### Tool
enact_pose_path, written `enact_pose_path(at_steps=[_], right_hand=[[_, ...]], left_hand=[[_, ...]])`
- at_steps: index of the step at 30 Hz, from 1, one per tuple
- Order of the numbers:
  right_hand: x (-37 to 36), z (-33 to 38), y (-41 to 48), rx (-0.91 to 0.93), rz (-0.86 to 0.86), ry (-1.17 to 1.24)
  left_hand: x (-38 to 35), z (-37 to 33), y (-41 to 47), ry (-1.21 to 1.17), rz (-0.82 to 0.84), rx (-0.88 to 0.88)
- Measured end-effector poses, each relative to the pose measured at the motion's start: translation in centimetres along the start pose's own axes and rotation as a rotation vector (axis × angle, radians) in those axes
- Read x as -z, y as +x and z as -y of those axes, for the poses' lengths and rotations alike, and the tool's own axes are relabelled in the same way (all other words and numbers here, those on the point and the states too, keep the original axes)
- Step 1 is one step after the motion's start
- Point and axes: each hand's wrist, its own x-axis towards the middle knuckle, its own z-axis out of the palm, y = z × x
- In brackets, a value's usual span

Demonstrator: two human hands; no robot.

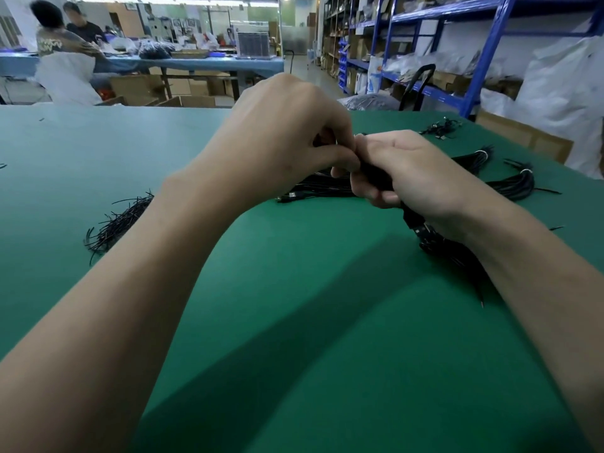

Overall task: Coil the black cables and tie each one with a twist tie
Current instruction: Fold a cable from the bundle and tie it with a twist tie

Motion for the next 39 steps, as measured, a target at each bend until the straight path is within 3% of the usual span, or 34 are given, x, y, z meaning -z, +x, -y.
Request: enact_pose_path(at_steps=[5,10,15,24,28,34,39], right_hand=[[0.7,0.1,-0.1,-0.051,0.178,0.069],[0.9,-0.5,-0.5,-0.150,0.342,0.063],[2.1,-1.3,-1.1,-0.239,0.499,0.229],[1.7,-1.7,-0.2,-0.221,0.357,-0.032],[1.5,-2.0,0.0,-0.087,0.172,-0.216],[-0.3,-1.6,-0.1,0.103,0.297,-0.294],[-1.2,-1.2,-0.5,0.160,0.402,-0.253]], left_hand=[[-0.9,0.3,-0.1,-0.092,-0.063,0.013],[-1.2,1.0,-0.2,-0.113,0.142,-0.105],[-2.3,1.3,-0.3,-0.162,0.156,-0.107],[-4.0,1.8,-1.2,-0.102,0.232,-0.035],[-5.1,2.6,-3.4,-0.343,0.256,0.084],[-6.9,2.2,-8.3,-0.999,0.249,0.502],[-6.4,1.6,-10.6,-1.257,0.445,0.583]])
